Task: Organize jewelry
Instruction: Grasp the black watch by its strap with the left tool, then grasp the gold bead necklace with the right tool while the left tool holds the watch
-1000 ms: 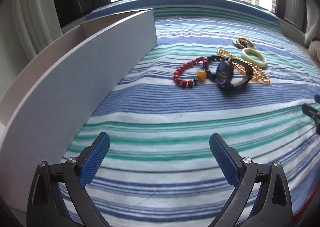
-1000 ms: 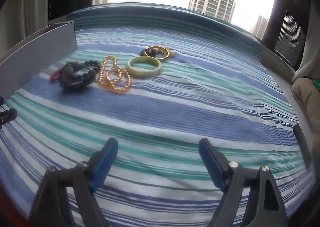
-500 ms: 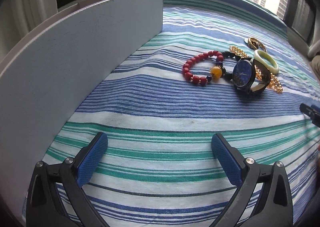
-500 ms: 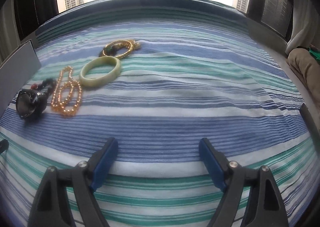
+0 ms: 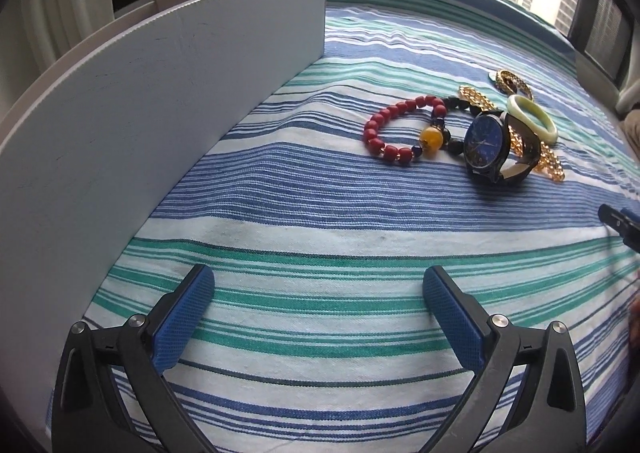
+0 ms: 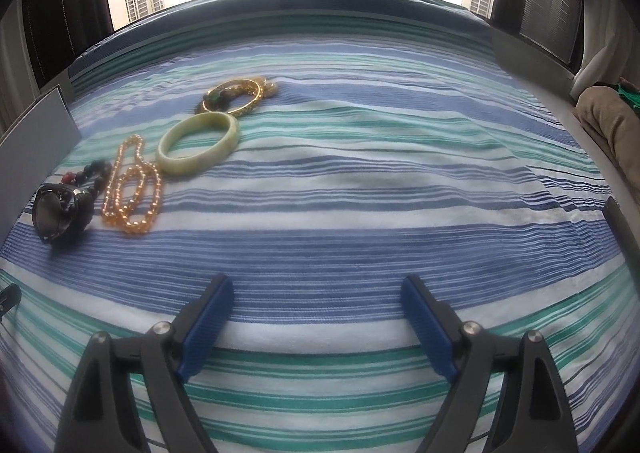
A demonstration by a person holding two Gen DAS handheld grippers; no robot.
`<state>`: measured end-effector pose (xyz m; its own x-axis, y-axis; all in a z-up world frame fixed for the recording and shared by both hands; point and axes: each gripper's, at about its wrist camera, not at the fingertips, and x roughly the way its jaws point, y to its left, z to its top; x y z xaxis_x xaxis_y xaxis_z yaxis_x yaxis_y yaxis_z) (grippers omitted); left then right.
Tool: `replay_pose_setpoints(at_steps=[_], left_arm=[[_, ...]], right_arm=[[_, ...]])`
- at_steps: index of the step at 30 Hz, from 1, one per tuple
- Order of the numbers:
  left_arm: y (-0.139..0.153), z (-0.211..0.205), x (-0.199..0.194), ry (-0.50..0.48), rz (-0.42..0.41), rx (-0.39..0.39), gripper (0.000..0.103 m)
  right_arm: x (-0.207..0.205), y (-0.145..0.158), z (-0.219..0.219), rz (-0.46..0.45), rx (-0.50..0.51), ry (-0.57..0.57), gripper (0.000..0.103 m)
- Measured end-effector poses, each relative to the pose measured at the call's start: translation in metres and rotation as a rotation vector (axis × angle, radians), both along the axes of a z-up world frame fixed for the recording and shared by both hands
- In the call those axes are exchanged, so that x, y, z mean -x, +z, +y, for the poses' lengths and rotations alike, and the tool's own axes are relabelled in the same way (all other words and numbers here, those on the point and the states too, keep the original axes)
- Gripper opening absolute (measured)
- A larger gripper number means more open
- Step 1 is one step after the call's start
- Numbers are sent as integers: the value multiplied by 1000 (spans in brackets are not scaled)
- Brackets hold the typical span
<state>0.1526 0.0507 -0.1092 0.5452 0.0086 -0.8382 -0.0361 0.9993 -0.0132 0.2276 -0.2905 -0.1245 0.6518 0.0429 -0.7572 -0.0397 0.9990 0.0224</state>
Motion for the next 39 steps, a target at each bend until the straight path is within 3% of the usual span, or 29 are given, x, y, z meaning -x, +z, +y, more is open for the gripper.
replay_pose_setpoints(at_steps=[4,7,9,12,14,16,18,20,21,22,29,34,36,39], left_arm=[[16,2,8,24,3,38,102],[46,-17,8,-72,-49,129,102],[60,-45,1,-169,-58,79,102],[58,-88,-21,-246,-58,-94,102],[48,-98,-40,-247,-55,-95,95],[36,-102,-59,-220,-22,-73,81],[30,-103,-71,-199,-15,-51,75],[28,-104,-76,-203,-29,-40,49],[27,-105,-77,-212,-24,-36,14],[28,-104,-74,-208,-24,-35,10],[43,-66,-22,-194,-48,90,9],[46,-24,26,-135,-13,139,9],[44,-11,43,-116,-4,153,9],[43,3,63,-94,-7,167,9]], right_arm=[[0,0,0,0,0,0,88],[0,0,0,0,-1,1,89],[-1,0,0,1,-2,1,89],[-1,0,0,1,-3,1,90],[0,0,0,1,-3,1,90],[0,0,0,1,-3,1,90],[0,0,0,1,-3,1,90],[0,0,0,1,-3,1,90],[0,0,0,1,-3,1,90],[0,0,0,1,-3,2,90],[0,0,0,1,-5,2,90],[-1,0,1,3,-11,10,92],[-3,2,7,54,-6,46,92],[-2,25,25,119,-178,180,90]])
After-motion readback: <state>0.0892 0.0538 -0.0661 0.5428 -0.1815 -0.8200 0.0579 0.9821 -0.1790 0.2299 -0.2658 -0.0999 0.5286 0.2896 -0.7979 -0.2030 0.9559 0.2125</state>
